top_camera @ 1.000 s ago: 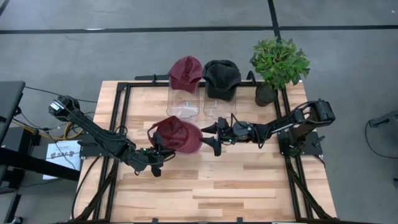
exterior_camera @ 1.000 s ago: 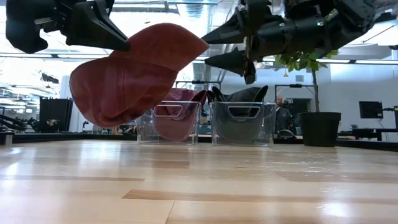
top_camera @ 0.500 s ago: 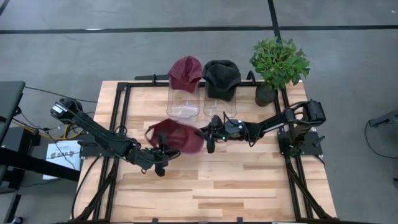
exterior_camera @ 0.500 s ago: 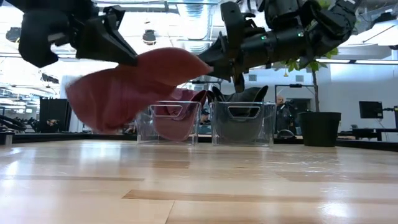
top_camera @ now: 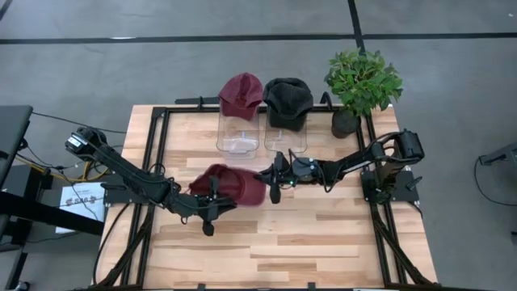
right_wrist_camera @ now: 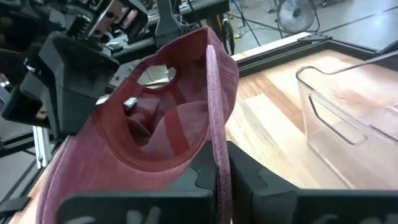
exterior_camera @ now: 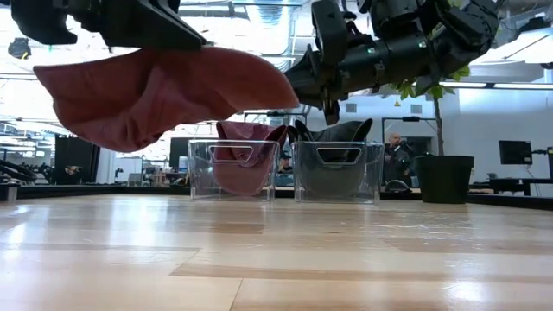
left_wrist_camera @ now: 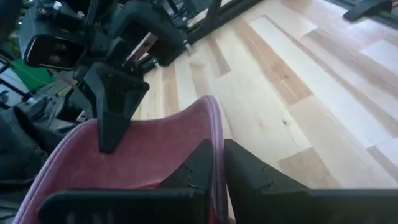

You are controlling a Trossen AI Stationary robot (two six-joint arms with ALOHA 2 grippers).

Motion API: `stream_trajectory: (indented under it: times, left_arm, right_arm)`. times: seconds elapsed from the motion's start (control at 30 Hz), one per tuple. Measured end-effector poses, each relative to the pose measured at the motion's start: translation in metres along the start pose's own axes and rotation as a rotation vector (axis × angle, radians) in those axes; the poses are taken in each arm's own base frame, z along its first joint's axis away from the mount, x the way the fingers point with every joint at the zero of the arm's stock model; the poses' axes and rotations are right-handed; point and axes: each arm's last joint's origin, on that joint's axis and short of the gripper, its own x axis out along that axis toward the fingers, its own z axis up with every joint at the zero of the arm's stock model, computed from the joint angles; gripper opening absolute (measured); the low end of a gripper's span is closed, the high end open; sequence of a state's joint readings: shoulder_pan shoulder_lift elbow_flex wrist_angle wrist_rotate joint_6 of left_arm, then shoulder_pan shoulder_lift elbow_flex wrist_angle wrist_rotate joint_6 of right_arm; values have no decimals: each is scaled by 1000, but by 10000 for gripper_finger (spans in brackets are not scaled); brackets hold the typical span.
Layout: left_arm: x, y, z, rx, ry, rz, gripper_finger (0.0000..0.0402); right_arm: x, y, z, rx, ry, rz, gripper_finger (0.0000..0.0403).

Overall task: Pick & Place hat
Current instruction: Put the red cap into the left transparent bin

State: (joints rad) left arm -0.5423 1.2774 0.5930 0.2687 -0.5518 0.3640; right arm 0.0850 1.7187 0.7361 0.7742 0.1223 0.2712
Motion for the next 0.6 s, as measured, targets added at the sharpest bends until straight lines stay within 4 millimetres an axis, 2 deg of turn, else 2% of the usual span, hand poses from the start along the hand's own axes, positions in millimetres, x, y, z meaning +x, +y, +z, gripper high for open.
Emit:
stream_trajectory:
  times: [0.17, 0.27, 0.6]
  left_arm:
    - [0, 2, 2, -19, -19, 10, 37]
    - [0, 1, 2, -20, -19, 7, 38]
    - [-1, 1, 3, -48, -26, 3, 40]
  right_arm:
    - [-5, -1, 1, -53, 19, -54, 3]
    - [-18, 2, 10, -81, -10, -102, 3]
    - [-97, 11, 19, -117, -153, -229, 1]
